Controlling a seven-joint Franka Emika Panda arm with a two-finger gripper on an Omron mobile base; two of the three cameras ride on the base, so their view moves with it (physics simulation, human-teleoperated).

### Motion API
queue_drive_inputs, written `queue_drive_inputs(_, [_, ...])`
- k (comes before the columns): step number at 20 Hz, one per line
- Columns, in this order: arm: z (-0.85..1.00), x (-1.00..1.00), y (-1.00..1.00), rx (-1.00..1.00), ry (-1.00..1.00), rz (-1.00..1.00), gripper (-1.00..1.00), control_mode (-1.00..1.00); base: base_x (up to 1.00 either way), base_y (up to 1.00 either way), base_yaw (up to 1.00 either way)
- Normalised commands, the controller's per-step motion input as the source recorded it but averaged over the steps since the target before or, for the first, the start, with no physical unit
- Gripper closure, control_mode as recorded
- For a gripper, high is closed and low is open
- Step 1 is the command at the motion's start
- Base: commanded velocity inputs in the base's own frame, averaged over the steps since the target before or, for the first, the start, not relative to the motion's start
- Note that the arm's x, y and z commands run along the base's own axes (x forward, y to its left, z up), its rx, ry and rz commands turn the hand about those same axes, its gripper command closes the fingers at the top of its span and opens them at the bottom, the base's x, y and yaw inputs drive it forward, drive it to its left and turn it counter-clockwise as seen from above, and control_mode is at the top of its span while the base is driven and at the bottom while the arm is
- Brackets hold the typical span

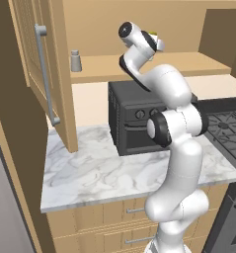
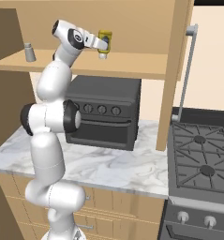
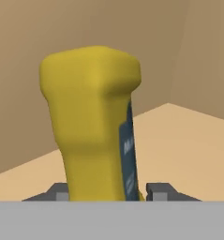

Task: Move the shaker and mustard from the cabinet to the dining counter.

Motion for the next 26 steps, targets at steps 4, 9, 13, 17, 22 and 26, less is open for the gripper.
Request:
queue_drive_inputs(4, [-0.03, 0.02, 0.0, 0.0, 0.0, -0.01, 1.0, -1.0, 0.0, 0.0, 0.0])
queue_drive_inputs(9, [0.0, -0.03, 0.0, 0.0, -0.01, 0.0, 1.0, -1.0, 0.0, 0.0, 0.0])
queue_drive_inputs(13, [0.0, -0.52, 0.08, 0.0, -0.16, 0.0, 1.0, -1.0, 0.0, 0.0, 0.0])
queue_drive_inputs(17, [0.0, -0.88, 0.16, 0.0, -0.31, 0.04, 1.0, -1.0, 0.0, 0.0, 0.0])
queue_drive_inputs(22, [0.0, -1.0, 0.16, -0.02, -0.28, 0.16, 1.0, -1.0, 0.0, 0.0, 0.0])
queue_drive_inputs(26, [0.03, -1.0, 0.0, -0.03, -0.2, 0.25, 1.0, -1.0, 0.0, 0.0, 0.0])
